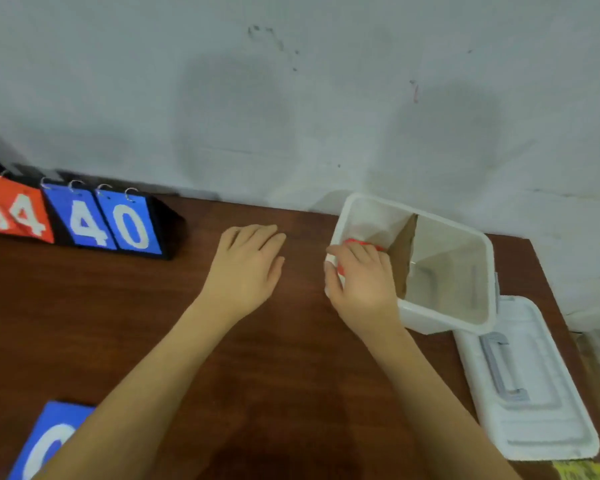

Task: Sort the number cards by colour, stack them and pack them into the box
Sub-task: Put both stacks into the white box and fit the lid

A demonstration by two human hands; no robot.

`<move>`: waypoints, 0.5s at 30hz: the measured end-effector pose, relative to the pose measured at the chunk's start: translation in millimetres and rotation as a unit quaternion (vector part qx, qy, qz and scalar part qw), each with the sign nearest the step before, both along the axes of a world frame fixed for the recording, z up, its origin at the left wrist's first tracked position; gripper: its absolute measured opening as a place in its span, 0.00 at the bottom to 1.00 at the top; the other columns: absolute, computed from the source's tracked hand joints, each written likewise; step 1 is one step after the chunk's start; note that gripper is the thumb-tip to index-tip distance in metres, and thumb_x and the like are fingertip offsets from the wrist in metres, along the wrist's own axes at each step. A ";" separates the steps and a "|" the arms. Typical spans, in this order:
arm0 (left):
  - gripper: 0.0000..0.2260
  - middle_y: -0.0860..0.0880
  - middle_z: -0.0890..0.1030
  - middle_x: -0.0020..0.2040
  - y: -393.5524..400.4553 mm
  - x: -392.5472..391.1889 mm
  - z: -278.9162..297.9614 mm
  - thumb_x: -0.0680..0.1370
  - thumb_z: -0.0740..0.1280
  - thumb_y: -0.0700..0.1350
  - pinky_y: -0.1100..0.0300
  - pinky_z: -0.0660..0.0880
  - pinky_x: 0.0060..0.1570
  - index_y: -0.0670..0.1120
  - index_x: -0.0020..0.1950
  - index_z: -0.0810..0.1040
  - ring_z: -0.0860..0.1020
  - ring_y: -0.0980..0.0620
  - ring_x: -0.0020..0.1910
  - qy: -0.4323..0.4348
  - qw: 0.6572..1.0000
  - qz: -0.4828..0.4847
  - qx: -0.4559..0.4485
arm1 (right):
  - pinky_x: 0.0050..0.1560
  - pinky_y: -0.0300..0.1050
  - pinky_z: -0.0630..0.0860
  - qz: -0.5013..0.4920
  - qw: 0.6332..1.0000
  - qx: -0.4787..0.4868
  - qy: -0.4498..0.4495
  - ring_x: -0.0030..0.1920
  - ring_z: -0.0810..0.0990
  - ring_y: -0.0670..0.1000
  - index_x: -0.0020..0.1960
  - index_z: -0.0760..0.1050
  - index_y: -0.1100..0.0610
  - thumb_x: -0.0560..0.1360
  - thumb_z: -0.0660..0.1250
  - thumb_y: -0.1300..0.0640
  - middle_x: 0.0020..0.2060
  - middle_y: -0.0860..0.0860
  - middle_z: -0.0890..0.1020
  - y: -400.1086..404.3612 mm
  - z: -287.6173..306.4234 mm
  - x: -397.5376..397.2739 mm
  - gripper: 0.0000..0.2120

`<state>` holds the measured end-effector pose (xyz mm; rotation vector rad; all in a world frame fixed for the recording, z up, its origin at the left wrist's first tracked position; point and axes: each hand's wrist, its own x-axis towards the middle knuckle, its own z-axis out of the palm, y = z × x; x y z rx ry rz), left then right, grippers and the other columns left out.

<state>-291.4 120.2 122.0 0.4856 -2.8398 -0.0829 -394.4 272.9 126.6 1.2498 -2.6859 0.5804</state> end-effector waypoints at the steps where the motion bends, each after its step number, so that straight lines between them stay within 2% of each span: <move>1: 0.14 0.46 0.81 0.58 -6.5 23.8 -4.7 0.74 0.65 0.47 0.50 0.72 0.58 0.45 0.58 0.79 0.79 0.47 0.57 -0.005 1.000 0.023 -0.002 | 0.51 0.47 0.72 0.024 1.000 -0.008 -0.011 0.47 0.80 0.53 0.51 0.80 0.56 0.75 0.59 0.53 0.46 0.51 0.83 -7.6 -3.2 20.6 0.13; 4: 0.15 0.45 0.81 0.57 -26.5 99.8 -21.2 0.71 0.71 0.45 0.48 0.72 0.57 0.45 0.57 0.79 0.79 0.45 0.56 -0.035 0.994 0.098 0.035 | 0.52 0.47 0.74 0.102 0.992 0.005 -0.075 0.50 0.80 0.51 0.54 0.79 0.55 0.76 0.62 0.53 0.49 0.50 0.83 -33.3 -25.9 82.0 0.11; 6: 0.14 0.45 0.81 0.56 -38.5 150.6 -38.3 0.73 0.66 0.47 0.48 0.72 0.56 0.45 0.56 0.80 0.79 0.44 0.55 -0.050 0.986 0.145 0.058 | 0.54 0.47 0.73 0.141 0.984 0.039 -0.103 0.53 0.79 0.52 0.57 0.77 0.54 0.77 0.61 0.51 0.52 0.50 0.81 -51.3 -44.9 121.4 0.13; 8: 0.17 0.45 0.80 0.57 -49.0 197.5 -51.8 0.74 0.61 0.50 0.47 0.72 0.55 0.45 0.57 0.79 0.78 0.42 0.56 -0.078 0.974 0.186 0.107 | 0.59 0.46 0.69 0.167 0.971 0.087 -0.145 0.57 0.76 0.52 0.60 0.75 0.53 0.78 0.59 0.49 0.56 0.49 0.79 -70.0 -62.4 161.1 0.15; 11: 0.22 0.45 0.69 0.68 -62.1 262.3 -75.2 0.77 0.62 0.52 0.46 0.64 0.64 0.46 0.69 0.68 0.66 0.42 0.68 -0.193 0.931 0.241 0.197 | 0.62 0.47 0.65 0.184 0.953 0.143 -0.192 0.61 0.72 0.53 0.63 0.73 0.53 0.77 0.60 0.45 0.60 0.49 0.76 -96.6 -87.4 221.3 0.18; 13: 0.28 0.44 0.63 0.71 -66.9 300.6 -93.2 0.77 0.62 0.56 0.48 0.62 0.67 0.45 0.72 0.62 0.62 0.42 0.70 -0.263 0.912 0.249 0.191 | 0.64 0.49 0.62 0.188 0.942 0.190 -0.204 0.64 0.70 0.54 0.66 0.70 0.53 0.76 0.61 0.43 0.62 0.51 0.73 -111.6 -102.9 260.5 0.22; 15: 0.33 0.43 0.63 0.71 -66.5 327.4 -107.1 0.76 0.61 0.60 0.50 0.64 0.66 0.44 0.73 0.58 0.63 0.43 0.69 -0.286 0.910 0.248 0.173 | 0.66 0.52 0.60 0.175 0.934 0.224 -0.215 0.66 0.67 0.56 0.69 0.66 0.54 0.76 0.61 0.42 0.65 0.52 0.69 -122.8 -115.3 293.1 0.26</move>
